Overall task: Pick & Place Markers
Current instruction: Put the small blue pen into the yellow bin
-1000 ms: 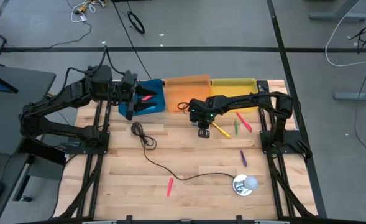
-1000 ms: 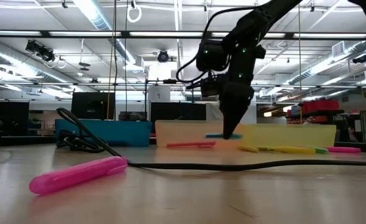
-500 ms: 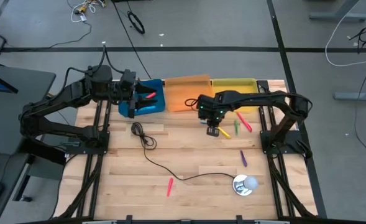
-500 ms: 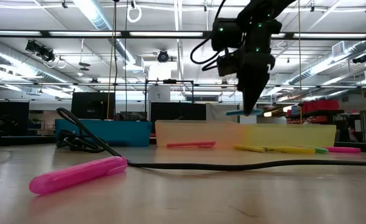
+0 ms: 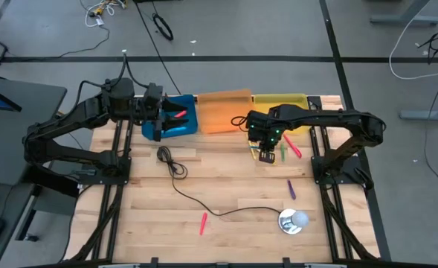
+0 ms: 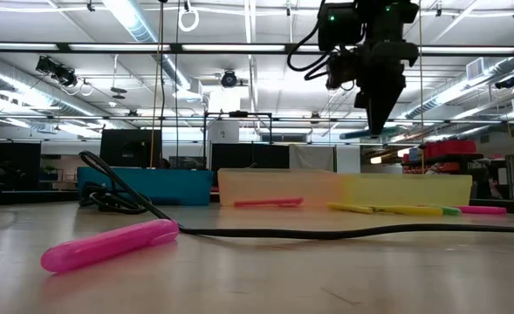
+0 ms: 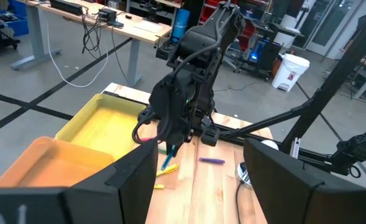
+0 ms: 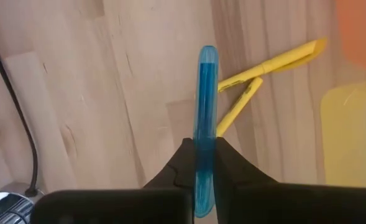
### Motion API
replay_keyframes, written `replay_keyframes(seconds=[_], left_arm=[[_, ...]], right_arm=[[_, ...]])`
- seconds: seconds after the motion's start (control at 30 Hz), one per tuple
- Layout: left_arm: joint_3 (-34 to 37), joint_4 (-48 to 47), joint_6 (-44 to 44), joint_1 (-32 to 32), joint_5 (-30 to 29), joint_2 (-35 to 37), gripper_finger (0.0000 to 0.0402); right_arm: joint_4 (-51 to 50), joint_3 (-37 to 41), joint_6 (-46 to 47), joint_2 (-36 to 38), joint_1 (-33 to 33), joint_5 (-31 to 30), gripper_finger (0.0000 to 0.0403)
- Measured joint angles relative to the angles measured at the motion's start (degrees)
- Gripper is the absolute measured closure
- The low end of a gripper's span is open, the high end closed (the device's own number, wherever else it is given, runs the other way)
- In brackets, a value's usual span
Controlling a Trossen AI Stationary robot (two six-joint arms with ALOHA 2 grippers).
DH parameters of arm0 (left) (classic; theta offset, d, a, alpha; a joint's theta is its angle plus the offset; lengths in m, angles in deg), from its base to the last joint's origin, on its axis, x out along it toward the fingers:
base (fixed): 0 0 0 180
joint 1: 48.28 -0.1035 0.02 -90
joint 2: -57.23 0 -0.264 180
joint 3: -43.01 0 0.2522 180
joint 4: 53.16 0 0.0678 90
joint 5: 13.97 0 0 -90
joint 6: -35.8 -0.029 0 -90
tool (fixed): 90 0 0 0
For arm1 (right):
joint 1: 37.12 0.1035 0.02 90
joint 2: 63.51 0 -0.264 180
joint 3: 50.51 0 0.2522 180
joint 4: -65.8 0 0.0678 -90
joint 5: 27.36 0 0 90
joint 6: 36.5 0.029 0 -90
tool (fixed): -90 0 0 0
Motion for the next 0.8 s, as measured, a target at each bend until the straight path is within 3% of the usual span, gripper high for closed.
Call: replay_keyframes(seconds=[0.27, 0.63, 0.8], left_arm=[[0.00, 0.00, 0.00, 0.02, -0.42, 0.00, 0.0158], [0.00, 0.00, 0.22, 0.02, -0.42, 0.00, 0.0158], [0.00, -0.01, 0.22, 0.02, -0.42, 0.00, 0.0158]], right_arm=[[-0.28, 0.00, -0.99, 0.51, -0.83, 0.00, 0.0387], [-2.08, -0.18, 6.55, 0.51, -8.62, -0.19, 0.0387], [-5.89, -3.67, 8.26, 0.51, -13.25, -5.38, 0.0387]])
